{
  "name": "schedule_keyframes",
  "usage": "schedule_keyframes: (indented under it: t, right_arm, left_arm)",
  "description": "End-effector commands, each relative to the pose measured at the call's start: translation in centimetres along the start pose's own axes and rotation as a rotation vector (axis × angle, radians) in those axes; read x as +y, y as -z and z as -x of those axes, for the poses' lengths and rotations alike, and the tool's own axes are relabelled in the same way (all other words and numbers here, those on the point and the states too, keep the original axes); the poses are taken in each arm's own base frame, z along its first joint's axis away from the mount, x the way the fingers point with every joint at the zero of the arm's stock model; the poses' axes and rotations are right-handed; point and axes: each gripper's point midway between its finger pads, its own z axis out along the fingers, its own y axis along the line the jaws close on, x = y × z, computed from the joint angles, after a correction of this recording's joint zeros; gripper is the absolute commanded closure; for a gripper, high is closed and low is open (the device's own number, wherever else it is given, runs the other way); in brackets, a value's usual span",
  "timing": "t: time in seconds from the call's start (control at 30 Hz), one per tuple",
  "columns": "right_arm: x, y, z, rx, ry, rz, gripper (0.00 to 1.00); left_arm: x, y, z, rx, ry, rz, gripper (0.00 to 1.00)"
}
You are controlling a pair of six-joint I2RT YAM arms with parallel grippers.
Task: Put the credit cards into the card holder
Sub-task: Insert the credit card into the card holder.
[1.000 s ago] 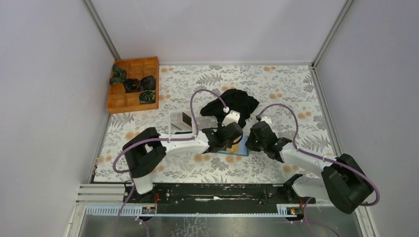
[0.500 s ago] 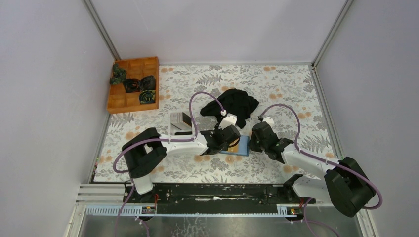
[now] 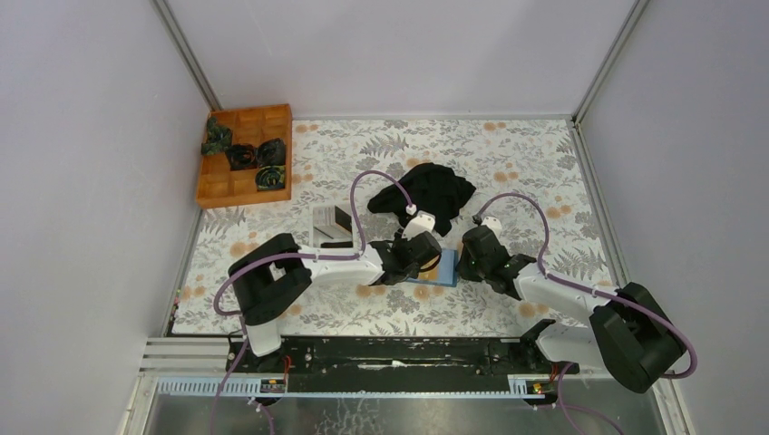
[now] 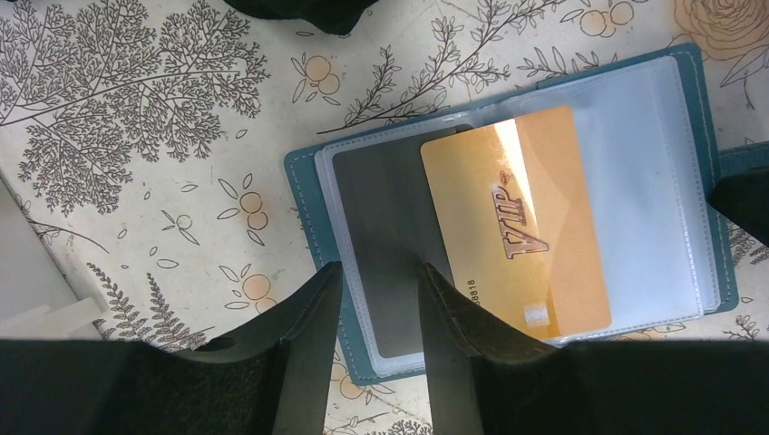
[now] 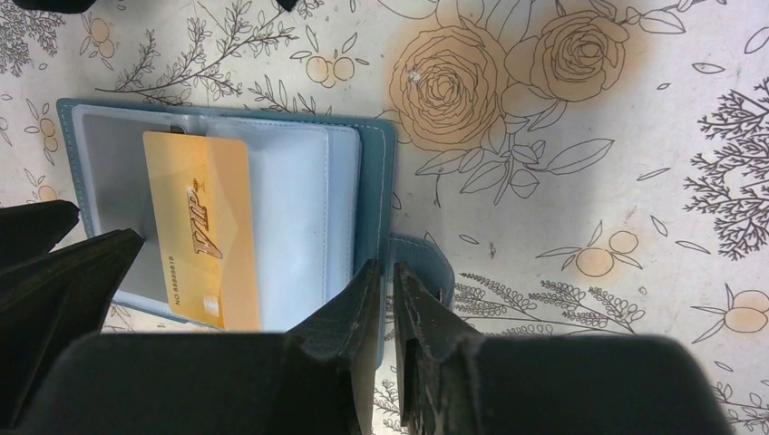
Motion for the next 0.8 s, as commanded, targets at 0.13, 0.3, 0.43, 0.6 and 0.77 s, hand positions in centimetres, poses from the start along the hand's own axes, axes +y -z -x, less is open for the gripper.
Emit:
schedule_keyframes:
  t: [0.13, 0.3, 0.43, 0.6, 0.77]
  right_arm:
    - [-0.1, -0.6, 0.1, -0.008, 0.002, -0.006, 0.82]
    - [0.1, -0.7, 0.2, -0.005, 0.004, -0.001, 0.82]
    - [0.2, -0.8, 0.2, -0.003, 0.004, 0.002, 0.82]
    - [0.2, -0.7, 0.2, -0.002, 0.003, 0.006, 0.82]
    - [0.3, -0.8, 0.2, -0.002, 0.005, 0.009, 0.82]
  left_arm:
    - [-1.0, -0.9, -0.5, -0.006, -0.010, -0.027, 0.57]
    - [-2.0, -0.9, -0.3, -0.006, 0.000, -0.067, 0.56]
    - [-2.6, -0.9, -0.1, -0.008, 0.000, -0.082, 0.56]
    - [-3.2, -1.0, 0.0, -0.007, -0.004, -0.093, 0.56]
    - [-3.6, -0.9, 0.3, -0.013, -0.002, -0.101, 0.56]
